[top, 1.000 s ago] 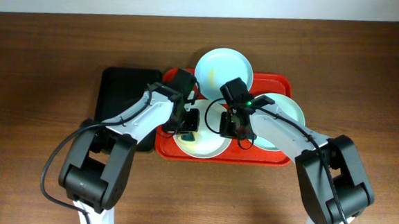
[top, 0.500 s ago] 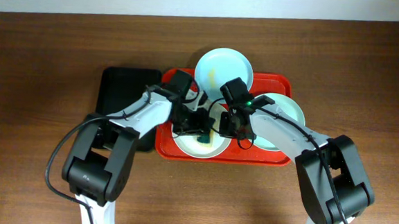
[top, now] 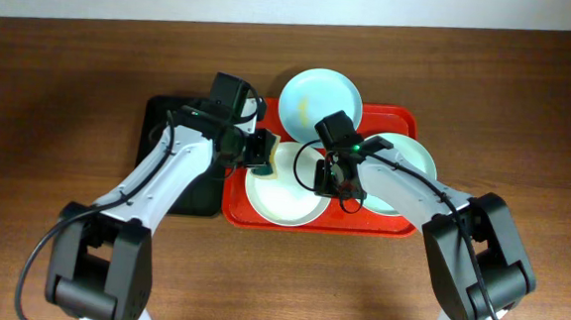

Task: Clean dirty plates on tray and stack at the side
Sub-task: 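Scrub the white plate with the sponge in the left gripper, then lift the sponge and set it on the black tray with the left gripper, then tighten the right gripper on the white plate rim and lift it, then tilt the white plate over the black tray with the right gripper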

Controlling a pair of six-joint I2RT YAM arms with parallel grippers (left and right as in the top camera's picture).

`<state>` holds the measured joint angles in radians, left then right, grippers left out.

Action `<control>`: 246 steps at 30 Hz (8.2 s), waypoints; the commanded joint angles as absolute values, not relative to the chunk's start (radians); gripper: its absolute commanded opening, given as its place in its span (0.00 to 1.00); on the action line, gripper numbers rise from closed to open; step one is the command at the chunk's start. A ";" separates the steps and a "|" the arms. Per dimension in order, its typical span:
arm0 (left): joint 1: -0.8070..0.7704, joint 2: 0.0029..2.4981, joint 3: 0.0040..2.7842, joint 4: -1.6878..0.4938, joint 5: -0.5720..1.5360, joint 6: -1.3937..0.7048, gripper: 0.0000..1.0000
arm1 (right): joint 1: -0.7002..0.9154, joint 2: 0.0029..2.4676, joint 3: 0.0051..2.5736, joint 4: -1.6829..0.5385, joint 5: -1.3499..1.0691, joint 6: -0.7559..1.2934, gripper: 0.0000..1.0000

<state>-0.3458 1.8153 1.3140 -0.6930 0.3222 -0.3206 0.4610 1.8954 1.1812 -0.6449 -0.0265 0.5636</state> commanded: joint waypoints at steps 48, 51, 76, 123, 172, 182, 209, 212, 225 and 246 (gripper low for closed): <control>-0.443 2.033 1.341 -0.593 0.489 -0.343 0.00 | 0.471 1.888 1.174 -0.647 -0.017 0.554 0.04; -0.443 1.967 1.341 -0.617 0.418 -0.344 0.00 | 0.471 1.888 1.174 -0.647 -0.017 0.555 0.05; -0.560 2.061 1.310 -0.694 0.415 -0.388 0.00 | 0.471 1.888 1.174 -0.647 -0.017 0.554 0.05; -0.058 1.910 1.310 -0.767 -0.128 -0.096 0.00 | 0.471 1.888 1.174 -0.654 -0.017 0.555 0.04; 0.214 1.655 1.396 -0.824 -0.125 -0.239 0.99 | 0.471 1.906 1.174 -0.640 -0.025 0.558 0.04; 0.214 1.655 1.396 -0.824 -0.125 -0.239 0.99 | 0.470 1.896 1.191 -0.723 -0.082 0.558 0.04; 0.215 1.655 1.396 -0.825 -0.125 -0.239 1.00 | 0.471 1.657 1.298 -0.839 -0.236 0.555 0.04; 0.214 1.655 1.396 -0.824 -0.125 -0.239 0.99 | 0.472 1.657 1.298 -0.773 -0.235 0.559 0.04; 0.213 1.655 1.396 -0.825 -0.125 -0.239 0.99 | 0.656 1.713 1.298 -0.479 0.062 0.698 0.04; 0.213 1.655 1.396 -0.825 -0.125 -0.239 0.99 | 0.786 1.872 1.298 -0.090 0.293 0.685 0.04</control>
